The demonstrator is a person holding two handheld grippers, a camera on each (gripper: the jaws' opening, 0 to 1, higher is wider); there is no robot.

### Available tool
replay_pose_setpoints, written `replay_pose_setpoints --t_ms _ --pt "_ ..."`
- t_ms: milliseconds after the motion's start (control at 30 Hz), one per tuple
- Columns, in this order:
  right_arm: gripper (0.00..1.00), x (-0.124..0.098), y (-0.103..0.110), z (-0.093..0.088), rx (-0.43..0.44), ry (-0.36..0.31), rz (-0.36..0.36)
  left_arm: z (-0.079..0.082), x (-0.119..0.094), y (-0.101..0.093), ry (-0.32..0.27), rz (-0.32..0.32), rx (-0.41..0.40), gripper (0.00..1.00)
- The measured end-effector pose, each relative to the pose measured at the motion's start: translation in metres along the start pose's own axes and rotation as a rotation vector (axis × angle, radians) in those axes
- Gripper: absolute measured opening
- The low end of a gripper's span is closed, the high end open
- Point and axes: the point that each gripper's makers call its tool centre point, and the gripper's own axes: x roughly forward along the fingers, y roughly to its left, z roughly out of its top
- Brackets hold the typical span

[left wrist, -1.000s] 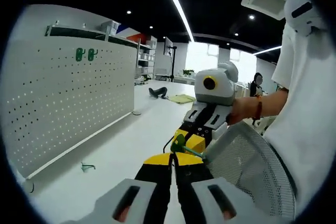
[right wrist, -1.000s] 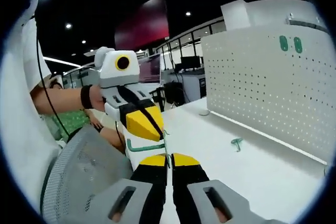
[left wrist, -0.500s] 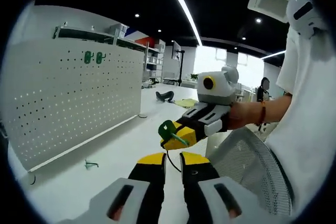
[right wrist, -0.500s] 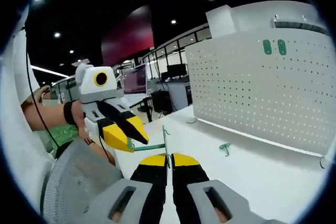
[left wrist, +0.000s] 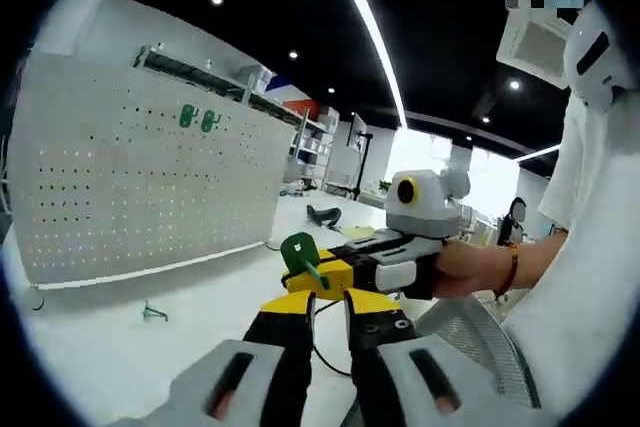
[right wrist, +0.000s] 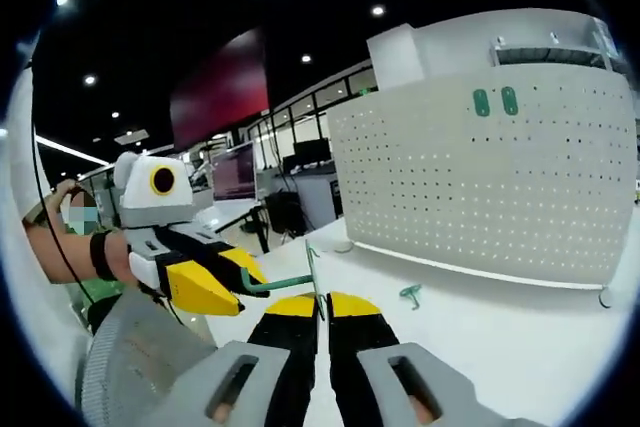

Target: Insert the hook assembly into the mounting plate slot until the hook locks in place.

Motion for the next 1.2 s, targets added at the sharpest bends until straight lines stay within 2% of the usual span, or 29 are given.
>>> replay_pose_setpoints --t_ms 100,200,300,433,533,767,1000,1200 --pt "0.01 -0.001 -0.001 0.001 0.008 -0.012 -0.021 0.006 0.006 -0.002 -0.037 -0.004 -0.023 0.10" --pt "0.01 -0.003 -0.003 0.002 0.029 -0.028 -0.035 0.007 0.011 0.001 -0.053 0.034 -0.025 0.07" --pt "0.01 -0.005 -0.006 0.002 0.043 -0.043 -0.050 0.010 0.014 0.006 -0.084 0.069 -0.087 0.05" --pt "0.01 -0.005 -0.010 0.003 0.082 -0.068 -0.063 0.013 0.018 0.009 -0.124 0.106 -0.116 0.05" --pt "0.01 -0.005 -0.012 0.003 0.086 -0.073 -0.074 0.013 0.020 0.010 -0.128 0.119 -0.112 0.05" --pt "0.01 -0.004 -0.020 0.004 0.088 -0.081 -0.120 0.018 0.023 0.019 -0.166 0.198 -0.119 0.07" --pt "0.01 0.000 -0.020 0.005 0.114 -0.093 -0.114 0.018 0.026 0.020 -0.167 0.224 -0.118 0.05" --pt "0.01 0.001 -0.017 0.005 0.124 -0.097 -0.094 0.019 0.028 0.020 -0.171 0.254 -0.073 0.05"
